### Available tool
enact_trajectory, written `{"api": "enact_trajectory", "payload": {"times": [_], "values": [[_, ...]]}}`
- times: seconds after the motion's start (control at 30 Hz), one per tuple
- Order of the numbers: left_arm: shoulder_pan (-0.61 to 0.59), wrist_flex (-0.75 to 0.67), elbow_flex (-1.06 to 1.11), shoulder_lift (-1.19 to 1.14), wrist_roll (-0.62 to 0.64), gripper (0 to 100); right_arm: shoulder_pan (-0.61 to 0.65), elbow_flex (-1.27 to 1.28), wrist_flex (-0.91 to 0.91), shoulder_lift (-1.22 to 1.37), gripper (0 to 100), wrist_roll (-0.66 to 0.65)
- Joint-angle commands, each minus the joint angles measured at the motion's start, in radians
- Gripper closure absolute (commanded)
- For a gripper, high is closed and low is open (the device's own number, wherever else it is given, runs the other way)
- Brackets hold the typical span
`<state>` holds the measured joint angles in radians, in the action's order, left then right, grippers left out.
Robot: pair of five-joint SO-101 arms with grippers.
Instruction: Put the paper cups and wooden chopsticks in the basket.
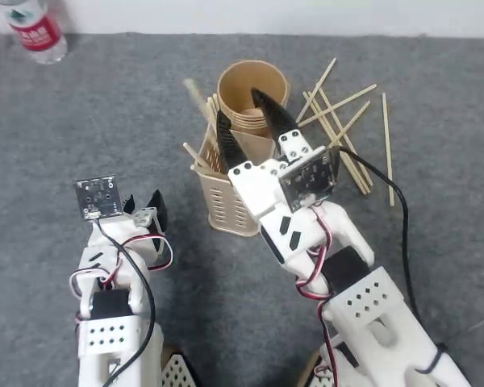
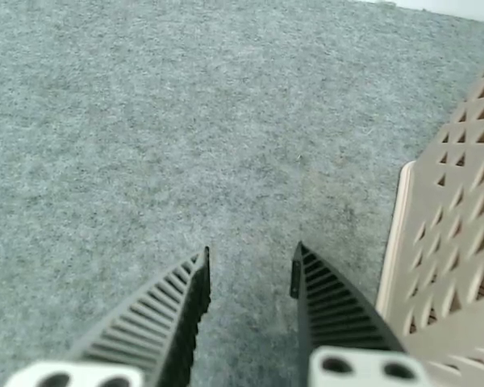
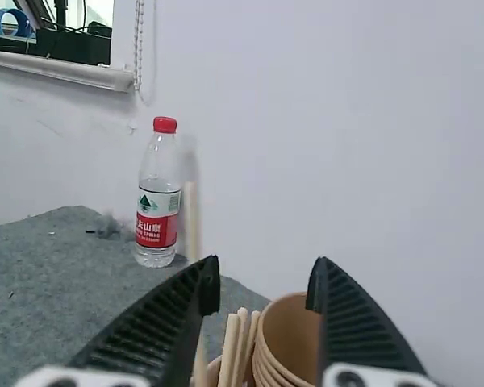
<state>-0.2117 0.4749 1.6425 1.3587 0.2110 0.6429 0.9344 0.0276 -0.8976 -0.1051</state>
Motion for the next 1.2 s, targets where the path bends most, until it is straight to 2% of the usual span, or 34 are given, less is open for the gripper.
{"api": "enact_trajectory", "payload": {"times": [0.0,0.07,0.23,0.5,0.7,0.87,1.17], "values": [[0.006,-0.025,-0.012,0.011,-0.009,83,-0.050,-0.172,0.127,-0.008,82.9,0.009],[0.006,-0.025,-0.012,0.011,-0.009,83,-0.127,-0.319,0.282,0.005,83.1,0.025],[0.006,-0.023,-0.012,0.011,-0.009,83,-0.364,-0.667,0.624,0.156,83.2,0.164],[0.006,-0.021,-0.012,0.011,-0.009,83,-0.619,-1.099,1.032,0.665,83.2,0.054],[0.005,-0.021,-0.012,0.011,-0.009,83,-0.783,-1.297,1.138,1.038,83.3,0.012],[0.005,-0.021,-0.012,0.011,-0.009,83,-0.819,-1.379,1.152,1.323,83.3,-0.104],[0.005,-0.021,-0.012,0.011,-0.009,83,-0.823,-1.645,1.219,1.695,83.3,-0.172]]}}
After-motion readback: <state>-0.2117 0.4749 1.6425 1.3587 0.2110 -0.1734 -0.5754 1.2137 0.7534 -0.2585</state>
